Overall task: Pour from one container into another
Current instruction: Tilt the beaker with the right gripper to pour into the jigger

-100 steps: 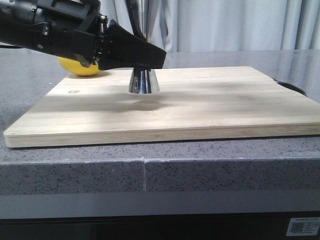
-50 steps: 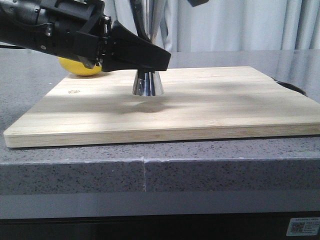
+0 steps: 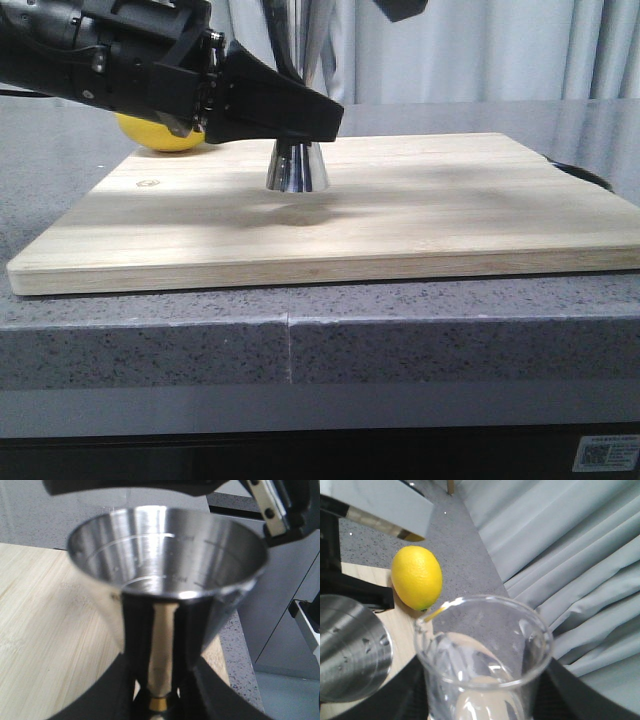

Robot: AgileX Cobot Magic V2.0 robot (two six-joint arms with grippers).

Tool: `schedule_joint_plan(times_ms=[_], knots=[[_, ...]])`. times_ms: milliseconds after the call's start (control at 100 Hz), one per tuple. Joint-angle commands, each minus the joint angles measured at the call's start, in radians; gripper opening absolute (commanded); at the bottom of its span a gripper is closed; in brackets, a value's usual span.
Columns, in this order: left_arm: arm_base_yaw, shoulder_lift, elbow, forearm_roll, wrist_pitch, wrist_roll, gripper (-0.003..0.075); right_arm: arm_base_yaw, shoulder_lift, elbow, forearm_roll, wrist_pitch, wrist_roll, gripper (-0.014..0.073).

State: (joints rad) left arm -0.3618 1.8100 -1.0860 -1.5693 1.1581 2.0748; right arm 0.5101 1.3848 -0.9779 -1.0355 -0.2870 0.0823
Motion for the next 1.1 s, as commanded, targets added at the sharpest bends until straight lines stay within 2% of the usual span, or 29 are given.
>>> schedule_joint_plan(times_ms=[0, 1090], knots=[[-0.010, -0.055, -0.027, -0.067, 0.111, -0.005, -0.0019, 0.000, -0.044, -0.039, -0.008, -0.034, -0.002, 0.0173], [-0.010, -0.055, -0.027, -0.067, 0.111, -0.005, -0.0019, 0.031, -0.044, -0.049, -0.131, 0.011, -0.002, 0.0173]])
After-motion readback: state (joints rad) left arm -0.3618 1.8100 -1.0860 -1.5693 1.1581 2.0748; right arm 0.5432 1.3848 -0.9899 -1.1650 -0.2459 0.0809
